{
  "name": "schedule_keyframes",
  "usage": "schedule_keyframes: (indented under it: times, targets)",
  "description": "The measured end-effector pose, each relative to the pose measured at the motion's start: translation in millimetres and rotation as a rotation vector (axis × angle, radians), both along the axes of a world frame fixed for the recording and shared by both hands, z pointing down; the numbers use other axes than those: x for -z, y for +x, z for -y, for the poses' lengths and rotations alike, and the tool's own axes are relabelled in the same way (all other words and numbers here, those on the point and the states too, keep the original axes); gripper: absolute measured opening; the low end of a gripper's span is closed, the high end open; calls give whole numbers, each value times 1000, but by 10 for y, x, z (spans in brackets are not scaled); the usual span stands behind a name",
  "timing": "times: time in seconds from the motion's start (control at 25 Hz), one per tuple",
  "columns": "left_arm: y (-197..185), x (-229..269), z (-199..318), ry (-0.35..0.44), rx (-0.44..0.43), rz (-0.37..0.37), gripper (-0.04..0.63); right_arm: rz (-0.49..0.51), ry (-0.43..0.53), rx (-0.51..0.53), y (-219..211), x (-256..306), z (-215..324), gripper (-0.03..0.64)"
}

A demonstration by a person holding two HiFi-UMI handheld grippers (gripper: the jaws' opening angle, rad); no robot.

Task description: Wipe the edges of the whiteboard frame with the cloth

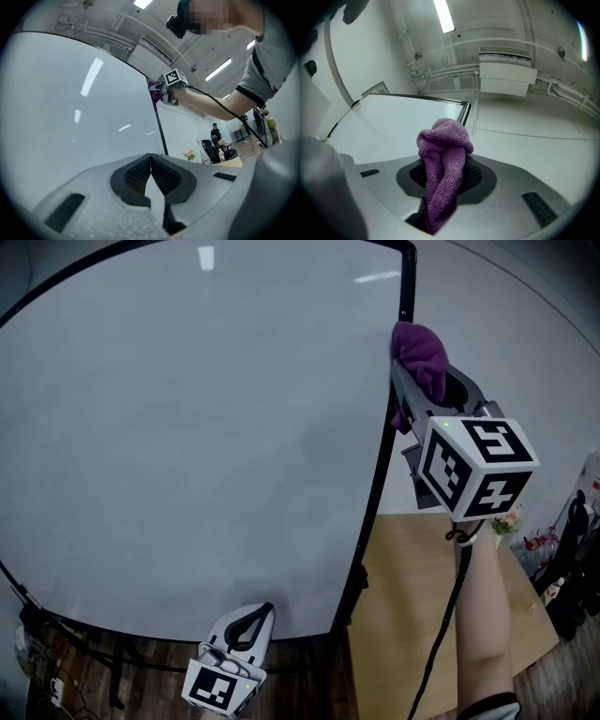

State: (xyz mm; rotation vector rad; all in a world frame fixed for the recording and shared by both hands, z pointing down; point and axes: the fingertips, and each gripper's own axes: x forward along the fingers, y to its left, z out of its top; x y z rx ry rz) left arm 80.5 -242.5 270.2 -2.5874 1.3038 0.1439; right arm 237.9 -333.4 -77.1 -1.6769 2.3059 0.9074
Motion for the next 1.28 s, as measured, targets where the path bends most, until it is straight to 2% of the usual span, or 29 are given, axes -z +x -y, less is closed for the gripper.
schedule_keyframes:
  times: [0.36, 1.28]
  targets:
    - [27, -16, -2, 10, -3, 11, 17, 46, -38, 21, 18, -256, 25, 107]
    - [63, -232, -87, 3, -34, -7, 17, 60, -149, 1, 36, -1052, 89, 106]
